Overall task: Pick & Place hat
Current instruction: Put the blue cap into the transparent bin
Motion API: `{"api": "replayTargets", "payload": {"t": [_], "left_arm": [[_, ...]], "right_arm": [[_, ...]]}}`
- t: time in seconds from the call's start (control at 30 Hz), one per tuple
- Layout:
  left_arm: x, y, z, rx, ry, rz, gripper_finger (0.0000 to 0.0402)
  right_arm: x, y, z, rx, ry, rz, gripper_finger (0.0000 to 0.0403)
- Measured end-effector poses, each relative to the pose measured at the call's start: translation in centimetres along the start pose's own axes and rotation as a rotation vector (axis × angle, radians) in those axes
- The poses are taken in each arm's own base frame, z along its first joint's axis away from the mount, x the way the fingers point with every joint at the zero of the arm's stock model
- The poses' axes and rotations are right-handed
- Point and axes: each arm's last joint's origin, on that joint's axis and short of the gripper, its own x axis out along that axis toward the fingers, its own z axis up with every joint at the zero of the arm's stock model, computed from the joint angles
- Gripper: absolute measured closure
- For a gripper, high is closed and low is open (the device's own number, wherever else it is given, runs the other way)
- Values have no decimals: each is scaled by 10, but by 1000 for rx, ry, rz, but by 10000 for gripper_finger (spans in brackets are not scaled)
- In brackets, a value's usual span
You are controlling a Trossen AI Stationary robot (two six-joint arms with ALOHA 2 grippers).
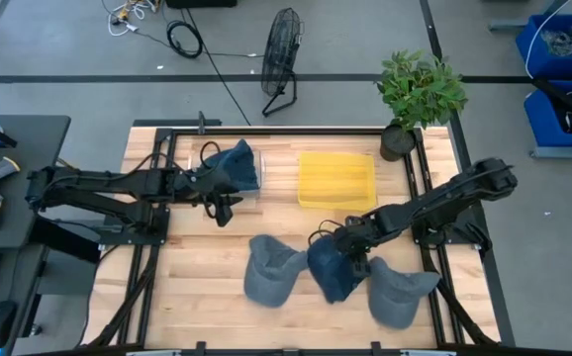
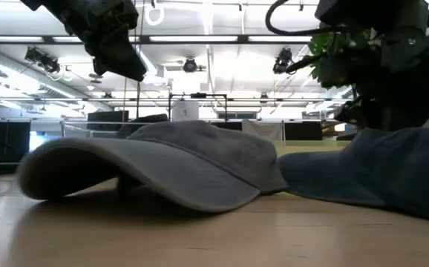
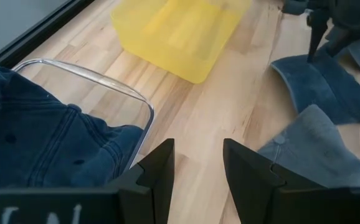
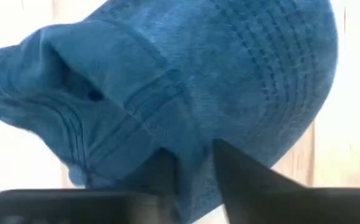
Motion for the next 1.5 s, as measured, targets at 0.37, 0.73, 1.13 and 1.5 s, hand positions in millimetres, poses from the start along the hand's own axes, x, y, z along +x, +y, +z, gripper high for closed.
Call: {"api": "replayTargets", "payload": {"t": [0.37, 0.73, 1.13, 1.5], "left_arm": [[0, 0, 1, -25, -11, -4, 262], [0, -2, 7, -139, -63, -30, 262], [0, -4, 11, -133, -99, -59, 262], [0, -4, 10, -133, -98, -58, 262]], "right_arm": [[-41, 5, 15, 182, -184, -52, 390], [-91, 15, 33, -119, -344, -162, 399], [-68, 21, 37, -119, -340, -104, 397], [-65, 30, 66, -345, -703, -209, 398]]}}
